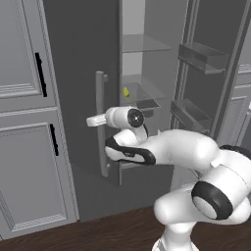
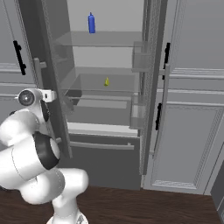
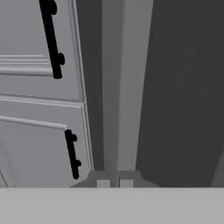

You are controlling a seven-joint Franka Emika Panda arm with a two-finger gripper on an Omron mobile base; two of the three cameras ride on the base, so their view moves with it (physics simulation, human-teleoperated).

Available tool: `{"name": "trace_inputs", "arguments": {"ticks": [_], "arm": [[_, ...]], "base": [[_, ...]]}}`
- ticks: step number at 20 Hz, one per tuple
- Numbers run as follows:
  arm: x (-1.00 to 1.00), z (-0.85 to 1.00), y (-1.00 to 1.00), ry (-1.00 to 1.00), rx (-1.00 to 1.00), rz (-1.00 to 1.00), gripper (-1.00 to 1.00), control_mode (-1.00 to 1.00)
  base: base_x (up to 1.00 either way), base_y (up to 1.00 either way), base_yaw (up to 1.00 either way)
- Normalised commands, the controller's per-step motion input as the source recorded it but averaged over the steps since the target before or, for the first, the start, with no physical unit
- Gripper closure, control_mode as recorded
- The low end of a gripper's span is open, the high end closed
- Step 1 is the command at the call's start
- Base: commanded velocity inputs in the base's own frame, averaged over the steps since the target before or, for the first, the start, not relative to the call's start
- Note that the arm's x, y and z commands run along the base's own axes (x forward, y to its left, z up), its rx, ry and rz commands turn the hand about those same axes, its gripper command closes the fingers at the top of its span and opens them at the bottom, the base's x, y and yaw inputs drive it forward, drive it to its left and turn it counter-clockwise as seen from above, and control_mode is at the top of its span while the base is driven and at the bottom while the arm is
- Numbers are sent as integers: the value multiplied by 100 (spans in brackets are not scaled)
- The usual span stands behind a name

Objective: Grab a lemon wedge from the fridge and one ice cube from the ice bowl, and put them in the glass of lemonade.

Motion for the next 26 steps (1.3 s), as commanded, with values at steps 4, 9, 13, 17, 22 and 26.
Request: {"name": "trace_inputs", "arguments": {"ticks": [4,9,13,17,22,26], "arm": [[-98,59,11,1,-1,20,100,-100],[-74,98,-5,11,-9,9,100,-100],[-63,100,-23,12,-14,0,100,-100],[-53,81,-44,17,-11,-6,100,-100],[-9,29,-91,31,-4,-23,100,-100],[6,0,-98,28,15,-27,100,-100]], "base": [[0,0,0],[0,0,0],[0,0,0],[0,0,0],[0,0,0],[0,0,0]]}}
